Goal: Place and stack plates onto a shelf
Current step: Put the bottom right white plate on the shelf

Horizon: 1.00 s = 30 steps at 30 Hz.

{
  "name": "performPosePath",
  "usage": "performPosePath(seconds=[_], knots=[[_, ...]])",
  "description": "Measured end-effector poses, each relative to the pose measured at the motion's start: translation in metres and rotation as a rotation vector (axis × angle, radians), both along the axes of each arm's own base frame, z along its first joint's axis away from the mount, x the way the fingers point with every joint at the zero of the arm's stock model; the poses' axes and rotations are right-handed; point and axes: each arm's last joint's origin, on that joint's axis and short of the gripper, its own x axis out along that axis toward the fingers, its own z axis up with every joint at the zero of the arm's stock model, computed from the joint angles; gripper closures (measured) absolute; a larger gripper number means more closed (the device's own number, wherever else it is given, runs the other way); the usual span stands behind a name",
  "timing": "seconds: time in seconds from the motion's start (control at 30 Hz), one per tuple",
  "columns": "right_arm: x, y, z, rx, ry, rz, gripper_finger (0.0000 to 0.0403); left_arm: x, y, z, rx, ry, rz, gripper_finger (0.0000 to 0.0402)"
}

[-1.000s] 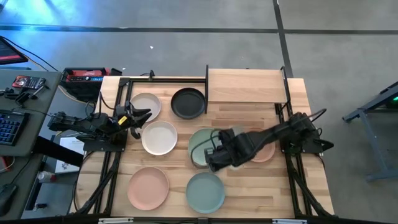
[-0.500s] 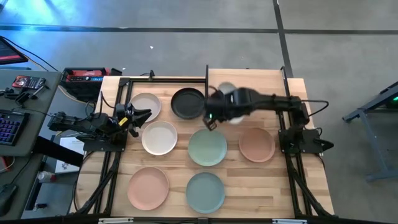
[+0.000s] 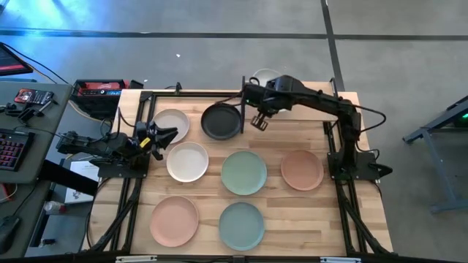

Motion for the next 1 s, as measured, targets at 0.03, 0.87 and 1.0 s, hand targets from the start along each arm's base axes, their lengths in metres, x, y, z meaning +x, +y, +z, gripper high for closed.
performPosePath(seconds=[0.03, 0.87, 1.0], knots=[[-0.001, -0.004, -0.003, 0.0, 0.02, 0.005, 0.0403, 0.0, 0.0, 0.0, -0.002, 0.001, 0.014, 0.0309], [-0.004, -0.04, -0.054, 0.153, 0.192, 0.237, 0.0403, -0.003, 0.005, -0.001, -0.028, 0.012, 0.203, 0.0309], [-0.005, -0.047, -0.054, 0.221, 0.134, 0.232, 0.0403, -0.003, 0.005, -0.001, -0.029, 0.012, 0.21, 0.0309]])
